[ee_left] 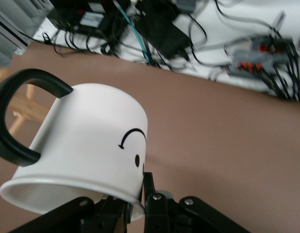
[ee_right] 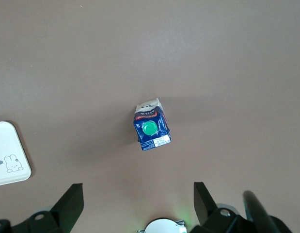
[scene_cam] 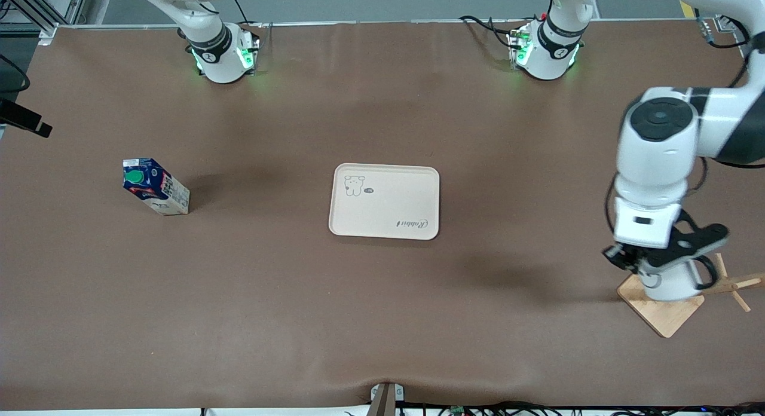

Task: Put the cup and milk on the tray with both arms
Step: 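Lift the white mug off the tree peg with the left gripper, then carry the mug over the white tray with the left gripper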

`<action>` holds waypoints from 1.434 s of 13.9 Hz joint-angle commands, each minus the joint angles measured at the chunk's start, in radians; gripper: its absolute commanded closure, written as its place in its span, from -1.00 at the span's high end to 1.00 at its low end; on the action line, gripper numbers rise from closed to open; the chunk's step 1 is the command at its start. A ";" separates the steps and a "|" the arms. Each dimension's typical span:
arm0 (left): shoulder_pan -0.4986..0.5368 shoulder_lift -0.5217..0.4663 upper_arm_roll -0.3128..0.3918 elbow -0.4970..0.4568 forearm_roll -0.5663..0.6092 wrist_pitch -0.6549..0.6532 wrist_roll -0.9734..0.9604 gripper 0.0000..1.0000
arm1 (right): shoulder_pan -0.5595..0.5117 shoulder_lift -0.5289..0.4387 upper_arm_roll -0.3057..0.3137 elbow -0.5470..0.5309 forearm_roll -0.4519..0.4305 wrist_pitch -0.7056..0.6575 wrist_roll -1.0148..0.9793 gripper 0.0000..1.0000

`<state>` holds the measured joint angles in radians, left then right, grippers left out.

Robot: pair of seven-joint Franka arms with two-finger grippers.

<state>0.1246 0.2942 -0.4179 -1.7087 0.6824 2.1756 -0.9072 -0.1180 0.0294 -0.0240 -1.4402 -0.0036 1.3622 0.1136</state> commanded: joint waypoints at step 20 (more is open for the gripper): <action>-0.499 0.376 -0.239 0.256 -0.135 -0.254 0.215 -1.00 | -0.015 0.049 0.007 0.011 0.016 -0.006 0.014 1.00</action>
<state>-0.3685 0.6459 -0.6570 -1.5022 0.5618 1.9556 -0.7881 -0.1198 0.0576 -0.0240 -1.4401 -0.0032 1.3618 0.1136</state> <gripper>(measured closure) 0.890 0.000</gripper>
